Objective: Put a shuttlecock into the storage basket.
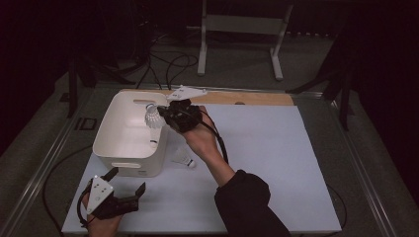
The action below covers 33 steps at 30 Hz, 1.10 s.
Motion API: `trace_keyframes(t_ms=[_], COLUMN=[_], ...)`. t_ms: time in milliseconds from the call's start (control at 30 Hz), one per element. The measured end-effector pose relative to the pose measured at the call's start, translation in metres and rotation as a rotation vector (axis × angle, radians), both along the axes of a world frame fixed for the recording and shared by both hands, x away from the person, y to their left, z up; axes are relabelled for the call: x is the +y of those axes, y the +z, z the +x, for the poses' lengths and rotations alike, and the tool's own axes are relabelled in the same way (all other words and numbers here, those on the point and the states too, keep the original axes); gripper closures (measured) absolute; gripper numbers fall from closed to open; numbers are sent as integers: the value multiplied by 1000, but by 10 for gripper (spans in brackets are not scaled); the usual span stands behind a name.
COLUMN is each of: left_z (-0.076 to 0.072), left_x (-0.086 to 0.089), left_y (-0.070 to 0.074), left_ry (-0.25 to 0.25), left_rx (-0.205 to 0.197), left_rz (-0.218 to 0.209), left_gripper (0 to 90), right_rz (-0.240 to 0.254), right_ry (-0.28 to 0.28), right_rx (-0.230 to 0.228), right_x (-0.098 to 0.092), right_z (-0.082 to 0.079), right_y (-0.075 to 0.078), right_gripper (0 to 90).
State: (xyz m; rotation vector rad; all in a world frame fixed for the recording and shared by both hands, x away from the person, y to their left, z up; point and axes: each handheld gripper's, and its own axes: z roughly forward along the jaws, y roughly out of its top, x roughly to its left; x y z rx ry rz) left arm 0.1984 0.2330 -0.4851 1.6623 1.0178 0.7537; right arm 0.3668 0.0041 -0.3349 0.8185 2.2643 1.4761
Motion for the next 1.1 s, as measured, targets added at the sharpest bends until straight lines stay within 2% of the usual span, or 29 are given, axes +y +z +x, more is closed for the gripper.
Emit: trace_keyframes(t_ms=[1100], left_z=[0], left_x=[1], left_y=[0], left_ry=[1], left_rx=[1], left_rz=[0], left_gripper=[2], right_rz=[-3], right_ry=[60], right_rx=[-4], right_x=[23], right_z=[-9], right_y=[3], right_gripper=[893])
